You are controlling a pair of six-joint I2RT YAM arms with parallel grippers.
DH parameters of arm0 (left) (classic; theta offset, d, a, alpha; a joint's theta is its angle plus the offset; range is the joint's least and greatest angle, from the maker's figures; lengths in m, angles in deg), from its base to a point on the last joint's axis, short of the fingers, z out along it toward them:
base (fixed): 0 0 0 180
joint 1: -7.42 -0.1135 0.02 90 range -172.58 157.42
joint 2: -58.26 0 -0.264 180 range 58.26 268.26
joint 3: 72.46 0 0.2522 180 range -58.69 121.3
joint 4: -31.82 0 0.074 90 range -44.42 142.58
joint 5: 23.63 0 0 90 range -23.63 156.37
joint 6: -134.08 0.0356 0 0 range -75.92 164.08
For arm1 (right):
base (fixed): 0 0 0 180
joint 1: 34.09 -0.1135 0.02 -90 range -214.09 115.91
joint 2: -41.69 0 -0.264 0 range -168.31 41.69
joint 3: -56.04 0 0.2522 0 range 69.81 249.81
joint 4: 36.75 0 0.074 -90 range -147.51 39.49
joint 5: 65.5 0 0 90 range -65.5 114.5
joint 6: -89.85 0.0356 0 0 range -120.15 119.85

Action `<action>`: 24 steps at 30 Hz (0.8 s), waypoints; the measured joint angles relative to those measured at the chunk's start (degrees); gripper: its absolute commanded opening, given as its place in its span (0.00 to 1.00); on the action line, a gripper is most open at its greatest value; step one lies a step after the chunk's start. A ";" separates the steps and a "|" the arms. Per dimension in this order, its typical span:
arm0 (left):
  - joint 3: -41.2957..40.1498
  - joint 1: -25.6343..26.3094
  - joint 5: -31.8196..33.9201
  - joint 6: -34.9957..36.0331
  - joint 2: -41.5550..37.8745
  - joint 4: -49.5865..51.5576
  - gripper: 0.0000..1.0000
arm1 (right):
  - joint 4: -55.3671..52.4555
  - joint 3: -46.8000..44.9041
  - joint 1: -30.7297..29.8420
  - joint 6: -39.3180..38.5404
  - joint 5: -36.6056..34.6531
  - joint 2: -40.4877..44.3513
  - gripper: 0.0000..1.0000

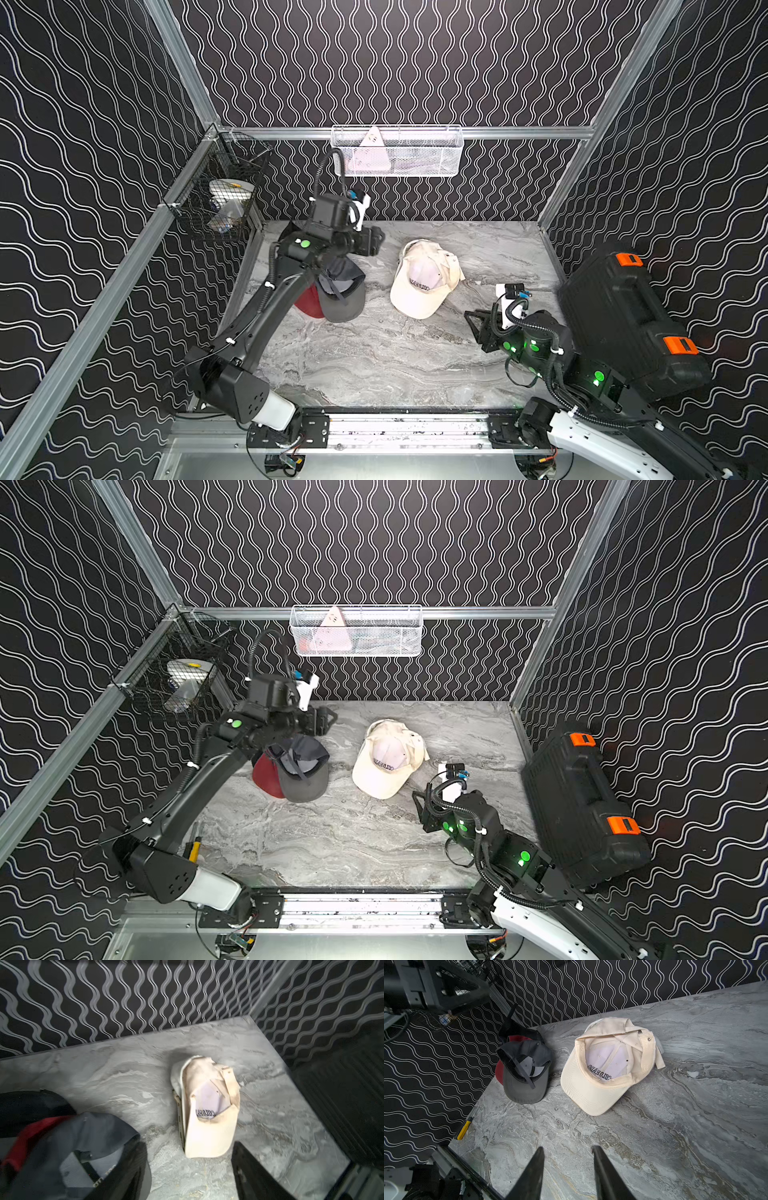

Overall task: Open the adjustable buckle of the baseball cap
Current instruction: Place the baseball cap on the baseball cap, then move the baseball cap to the center of the board.

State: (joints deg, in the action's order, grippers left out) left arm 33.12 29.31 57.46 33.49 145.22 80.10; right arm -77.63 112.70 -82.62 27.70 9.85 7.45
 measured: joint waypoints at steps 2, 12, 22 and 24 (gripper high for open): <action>-0.87 2.71 0.70 0.11 1.79 -0.85 0.68 | -0.39 0.13 0.00 0.11 0.00 0.17 0.42; -1.16 9.75 2.99 1.29 11.50 -1.62 0.65 | -2.64 1.25 0.00 0.13 -0.57 1.31 0.44; -3.37 10.23 5.22 -0.07 16.20 -3.72 0.66 | -3.37 1.46 0.00 -0.07 -1.09 1.05 0.45; -3.43 10.14 5.88 -0.48 17.40 -4.13 0.67 | -3.39 1.49 0.00 -0.07 -1.09 0.83 0.45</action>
State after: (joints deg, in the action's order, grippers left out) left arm 29.68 39.45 63.34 33.01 162.62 75.97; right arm -81.02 114.19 -82.62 27.64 8.75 8.28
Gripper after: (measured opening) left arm 0.665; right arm 0.450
